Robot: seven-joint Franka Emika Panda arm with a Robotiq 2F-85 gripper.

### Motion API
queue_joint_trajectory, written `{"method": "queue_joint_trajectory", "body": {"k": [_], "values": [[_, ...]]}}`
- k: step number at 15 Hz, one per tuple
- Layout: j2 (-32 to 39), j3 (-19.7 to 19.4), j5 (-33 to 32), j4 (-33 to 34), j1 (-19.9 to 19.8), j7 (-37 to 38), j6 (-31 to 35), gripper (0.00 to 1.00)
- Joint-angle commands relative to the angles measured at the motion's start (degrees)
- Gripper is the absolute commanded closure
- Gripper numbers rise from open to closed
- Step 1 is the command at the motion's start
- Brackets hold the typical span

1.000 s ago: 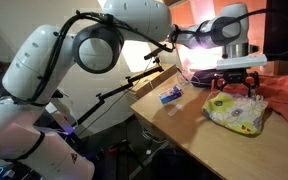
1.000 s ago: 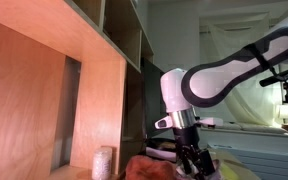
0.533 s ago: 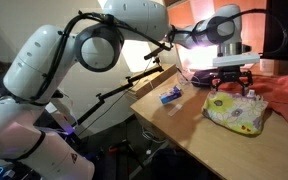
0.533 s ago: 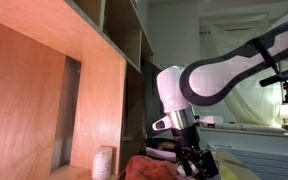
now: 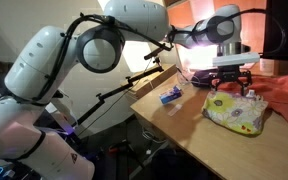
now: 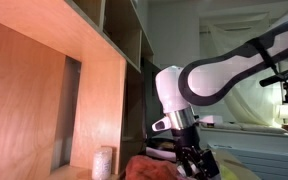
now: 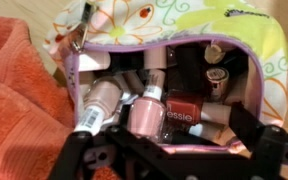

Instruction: Take the blue and the orange nail polish bottles out of the little bag

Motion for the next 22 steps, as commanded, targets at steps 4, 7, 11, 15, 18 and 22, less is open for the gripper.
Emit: {"method": "queue_joint_trajectory", "body": {"k": [4, 7, 11, 15, 18, 22], "values": [[3.8, -0.4, 1.1, 7.5, -0.3, -1.9, -7.2, 0.00], [5.6, -0.4, 1.4, 11.0, -0.4, -2.4, -10.6, 0.00], [7.0, 0.2, -0.1, 13.1, -0.7, -4.6, -7.4, 0.00], [8.0, 0.2, -0.1, 14.7, -0.7, -7.2, -6.1, 0.00], [8.7, 0.2, 0.1, 15.7, -0.7, -8.3, -6.5, 0.00], [9.4, -0.1, 0.0, 16.7, -0.6, -7.6, -6.2, 0.25]]}}
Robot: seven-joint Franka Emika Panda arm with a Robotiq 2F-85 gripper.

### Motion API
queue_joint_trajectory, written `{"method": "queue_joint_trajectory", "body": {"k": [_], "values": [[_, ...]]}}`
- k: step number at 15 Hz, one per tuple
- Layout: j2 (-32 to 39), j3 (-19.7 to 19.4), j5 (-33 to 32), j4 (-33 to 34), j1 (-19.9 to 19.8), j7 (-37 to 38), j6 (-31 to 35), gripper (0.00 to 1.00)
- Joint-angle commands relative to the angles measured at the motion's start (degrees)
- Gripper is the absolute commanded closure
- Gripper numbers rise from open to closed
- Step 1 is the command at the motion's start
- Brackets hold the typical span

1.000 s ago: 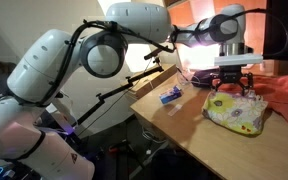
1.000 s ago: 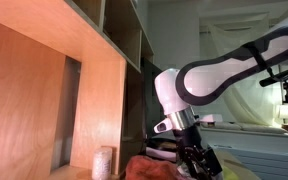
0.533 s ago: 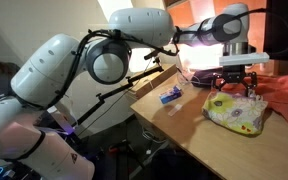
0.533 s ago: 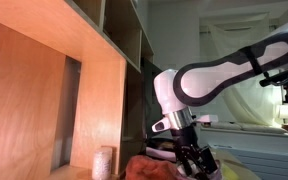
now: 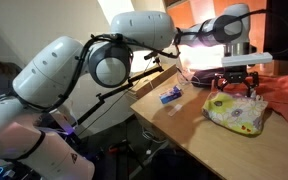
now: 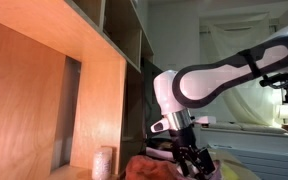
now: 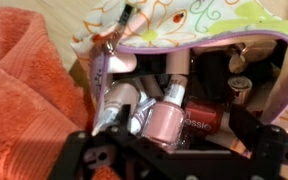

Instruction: Take the blue and the orange nail polish bottles out of the little bag

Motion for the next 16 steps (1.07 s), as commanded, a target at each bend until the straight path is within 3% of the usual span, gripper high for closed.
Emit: {"method": "queue_joint_trajectory", "body": {"k": [1, 9, 16], "values": [[1.6, -0.2, -0.3, 3.0, 0.1, -1.0, 0.3, 0.28], [2.3, -0.4, -0.4, 4.6, 0.2, -0.2, -0.2, 0.88], [1.6, -0.7, -0.6, 4.6, 0.2, 1.0, 0.3, 0.89]]}}
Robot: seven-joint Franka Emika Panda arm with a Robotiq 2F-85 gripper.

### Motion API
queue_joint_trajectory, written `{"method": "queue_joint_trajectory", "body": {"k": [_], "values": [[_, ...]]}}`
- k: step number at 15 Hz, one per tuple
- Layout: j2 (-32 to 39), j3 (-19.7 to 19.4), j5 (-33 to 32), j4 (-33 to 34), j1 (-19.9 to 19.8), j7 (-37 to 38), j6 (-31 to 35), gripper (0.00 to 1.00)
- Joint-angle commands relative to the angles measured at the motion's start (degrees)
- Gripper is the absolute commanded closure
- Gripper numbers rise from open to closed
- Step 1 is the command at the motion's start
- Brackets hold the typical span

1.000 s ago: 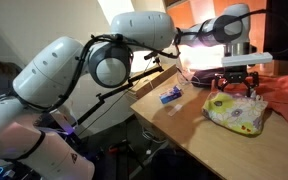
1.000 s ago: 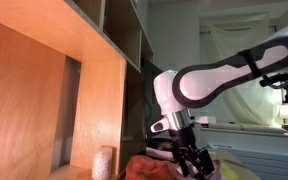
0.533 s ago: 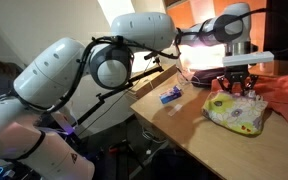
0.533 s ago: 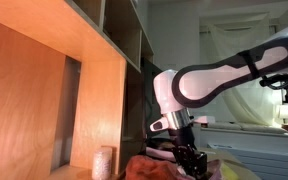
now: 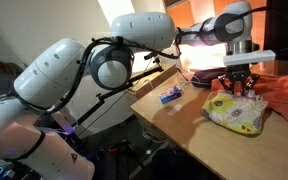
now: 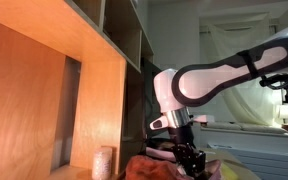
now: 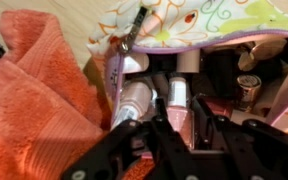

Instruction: Take the blue and the orange nail polish bottles out of the little bag

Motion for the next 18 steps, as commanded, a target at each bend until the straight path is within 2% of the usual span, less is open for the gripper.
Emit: {"method": "queue_joint_trajectory", "body": {"k": [1, 11, 18], "values": [[0.2, -0.4, -0.1, 1.9, 0.2, 1.2, 0.2, 0.89], [-1.7, -0.5, -0.6, 2.6, 0.7, 1.6, 1.7, 0.89], [-3.2, -1.4, -3.9, 4.6, 4.9, 1.6, 2.7, 0.89]]}}
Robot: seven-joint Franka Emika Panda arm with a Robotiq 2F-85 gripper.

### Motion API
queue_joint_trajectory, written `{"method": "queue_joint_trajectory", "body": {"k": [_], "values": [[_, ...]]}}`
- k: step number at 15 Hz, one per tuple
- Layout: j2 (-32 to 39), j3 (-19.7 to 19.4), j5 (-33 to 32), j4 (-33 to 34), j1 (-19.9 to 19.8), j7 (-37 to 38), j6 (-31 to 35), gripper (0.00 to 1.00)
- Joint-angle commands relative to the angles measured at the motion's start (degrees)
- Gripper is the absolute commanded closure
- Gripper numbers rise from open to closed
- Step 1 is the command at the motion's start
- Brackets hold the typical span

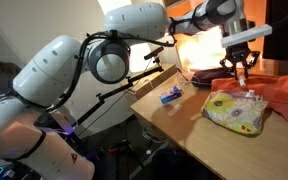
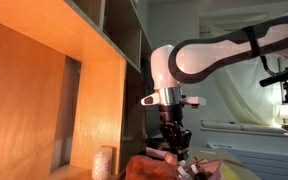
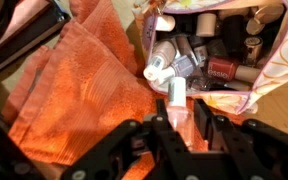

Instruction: Take the blue and the orange nail polish bottles out of the little bag

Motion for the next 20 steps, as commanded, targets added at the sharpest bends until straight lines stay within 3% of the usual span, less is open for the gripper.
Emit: {"method": "queue_joint_trajectory", "body": {"k": [1, 6, 7, 9, 13, 17, 18, 20], "values": [[-0.7, -1.4, -3.0, 0.7, 3.2, 0.6, -0.1, 0.89], [0.4, -0.9, -6.1, 1.5, 6.0, -1.4, -0.8, 0.91], [0.3, -0.5, -5.9, 1.4, 6.0, -1.3, -0.7, 0.42], [0.3, -0.4, -5.6, 1.5, 5.8, -1.0, -0.1, 0.34], [0.3, -0.5, -5.6, 1.4, 5.1, 0.0, 0.5, 0.04], [-0.3, 1.7, -1.5, 0.9, 2.0, 4.1, 3.3, 0.00], [0.3, 0.7, -3.4, 0.8, 3.6, 1.5, 1.4, 0.00], [0.3, 0.9, -2.3, 0.9, 2.5, 2.5, 2.6, 0.00]]}}
